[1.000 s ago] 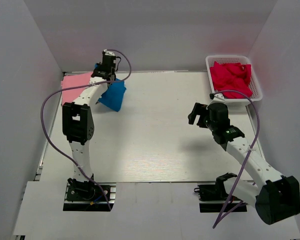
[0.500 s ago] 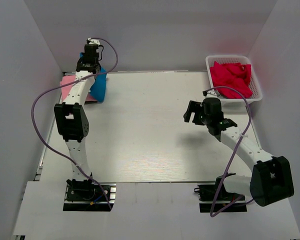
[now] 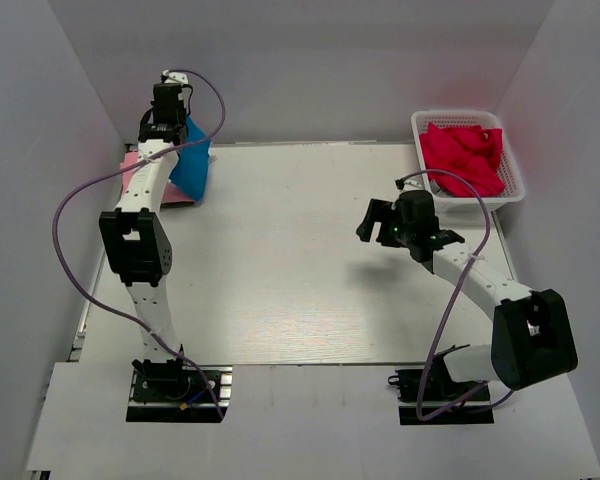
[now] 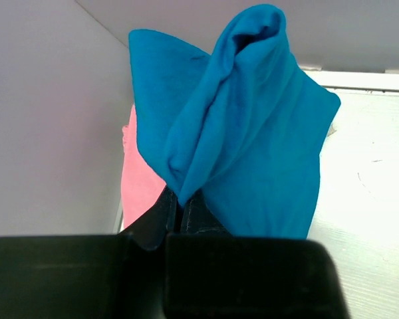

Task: Fold and stack the t-shirts
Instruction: Put the neatly folded tshirt into the corner of the board with the left arm

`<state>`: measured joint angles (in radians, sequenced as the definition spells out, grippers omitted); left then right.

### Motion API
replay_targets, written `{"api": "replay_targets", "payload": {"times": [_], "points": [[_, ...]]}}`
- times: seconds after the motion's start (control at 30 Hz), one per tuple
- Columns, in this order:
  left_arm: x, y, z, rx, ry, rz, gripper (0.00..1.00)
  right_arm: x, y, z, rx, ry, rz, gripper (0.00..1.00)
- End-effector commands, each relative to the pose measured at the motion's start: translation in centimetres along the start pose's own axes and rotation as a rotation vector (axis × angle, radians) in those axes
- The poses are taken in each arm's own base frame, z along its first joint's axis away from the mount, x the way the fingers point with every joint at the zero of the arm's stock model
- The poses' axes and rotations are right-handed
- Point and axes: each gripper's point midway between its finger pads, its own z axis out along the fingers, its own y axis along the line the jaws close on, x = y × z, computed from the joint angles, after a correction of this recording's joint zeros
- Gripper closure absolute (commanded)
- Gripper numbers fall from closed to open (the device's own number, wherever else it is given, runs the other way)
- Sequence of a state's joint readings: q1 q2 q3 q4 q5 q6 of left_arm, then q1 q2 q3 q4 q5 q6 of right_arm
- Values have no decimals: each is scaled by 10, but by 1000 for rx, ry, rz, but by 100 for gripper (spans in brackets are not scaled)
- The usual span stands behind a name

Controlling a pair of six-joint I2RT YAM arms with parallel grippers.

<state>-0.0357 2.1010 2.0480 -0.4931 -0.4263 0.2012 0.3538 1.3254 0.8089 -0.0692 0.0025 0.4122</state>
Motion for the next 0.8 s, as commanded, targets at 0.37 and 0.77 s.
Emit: {"api": "replay_targets", "payload": {"times": [0.37,0.77], "points": [[-20,59,1,-96,-70,-111,100,-23,26,18,-96,-12,3,10],[35,90,72,-217,13,-124,63,-22,27,36,-92,37,1,10]]}}
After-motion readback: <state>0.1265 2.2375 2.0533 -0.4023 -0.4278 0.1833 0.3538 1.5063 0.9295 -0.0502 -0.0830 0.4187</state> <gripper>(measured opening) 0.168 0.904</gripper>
